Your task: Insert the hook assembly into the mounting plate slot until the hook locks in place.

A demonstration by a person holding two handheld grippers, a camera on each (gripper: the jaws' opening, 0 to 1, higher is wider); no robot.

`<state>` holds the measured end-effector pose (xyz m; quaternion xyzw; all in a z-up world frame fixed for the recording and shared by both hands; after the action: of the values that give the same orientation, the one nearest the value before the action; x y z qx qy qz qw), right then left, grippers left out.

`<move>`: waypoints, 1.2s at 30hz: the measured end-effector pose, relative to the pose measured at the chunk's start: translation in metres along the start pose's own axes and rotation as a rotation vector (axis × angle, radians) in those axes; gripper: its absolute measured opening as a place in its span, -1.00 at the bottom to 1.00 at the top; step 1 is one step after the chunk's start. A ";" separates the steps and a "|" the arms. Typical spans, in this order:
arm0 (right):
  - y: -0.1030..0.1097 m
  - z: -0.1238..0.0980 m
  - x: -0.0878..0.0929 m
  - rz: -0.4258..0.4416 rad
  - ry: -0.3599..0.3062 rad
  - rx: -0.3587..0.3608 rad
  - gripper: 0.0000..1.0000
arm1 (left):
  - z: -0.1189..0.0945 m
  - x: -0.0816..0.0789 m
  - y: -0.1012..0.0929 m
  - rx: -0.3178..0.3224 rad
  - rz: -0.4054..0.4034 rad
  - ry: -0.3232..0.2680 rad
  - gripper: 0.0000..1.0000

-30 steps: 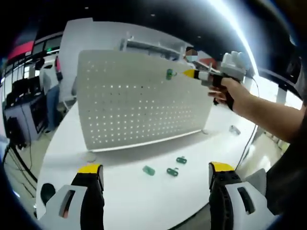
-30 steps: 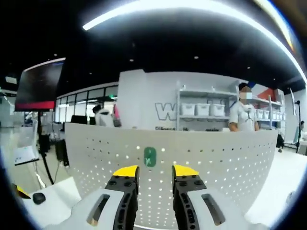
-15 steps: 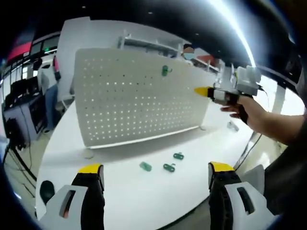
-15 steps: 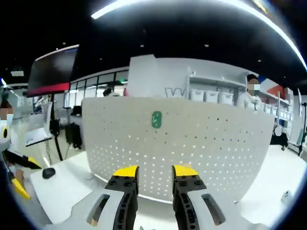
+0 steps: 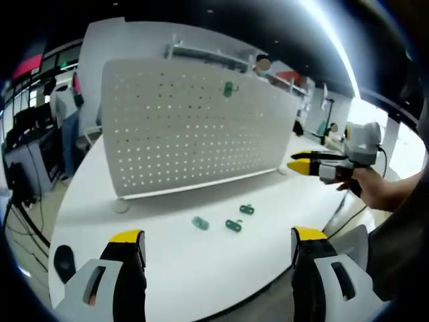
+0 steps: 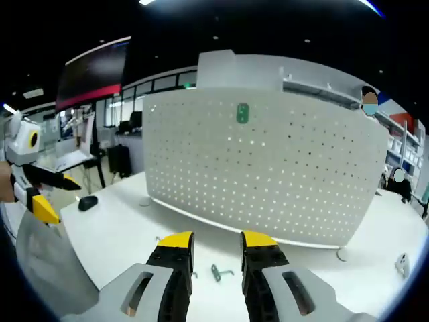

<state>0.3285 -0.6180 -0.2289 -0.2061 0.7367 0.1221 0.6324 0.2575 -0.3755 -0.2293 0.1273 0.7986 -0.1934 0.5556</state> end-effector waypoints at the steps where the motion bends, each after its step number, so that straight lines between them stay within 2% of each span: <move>1: 0.002 -0.001 0.004 0.008 0.009 -0.005 -0.48 | 0.000 0.003 -0.001 0.006 -0.007 0.015 0.83; 4: 0.007 -0.005 0.016 0.008 0.044 -0.020 -0.47 | 0.001 0.008 -0.004 0.019 -0.026 0.033 0.84; 12: 0.017 -0.015 0.041 0.020 0.115 -0.068 -0.45 | 0.002 0.029 -0.006 0.024 -0.048 0.130 0.81; 20: 0.022 -0.012 0.063 0.034 0.190 -0.117 -0.45 | 0.003 0.039 -0.005 0.026 -0.061 0.175 0.81; 25: 0.025 -0.002 0.075 0.006 0.225 -0.159 -0.45 | 0.005 0.043 -0.004 0.026 -0.071 0.190 0.81; 30: 0.031 0.016 0.089 -0.010 0.274 -0.224 -0.46 | 0.007 0.045 -0.002 0.028 -0.080 0.196 0.81; 36: 0.025 0.042 0.102 -0.028 0.309 -0.241 -0.47 | 0.007 0.047 0.000 0.026 -0.086 0.205 0.80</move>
<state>0.3426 -0.5929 -0.3381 -0.3068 0.8021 0.1676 0.4842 0.2473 -0.3790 -0.2758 0.1193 0.8535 -0.2132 0.4603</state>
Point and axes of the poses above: the point that each gripper's makers call its tool centre point, and the gripper's own axes: z roughly forward along the fingers, y roughly to its left, x roughly out of its underside, the point moved 4 cm from there along -z, roughly backward along the fingers, and after that the axes turned 10 degrees about -y, right-handed, at the moved point
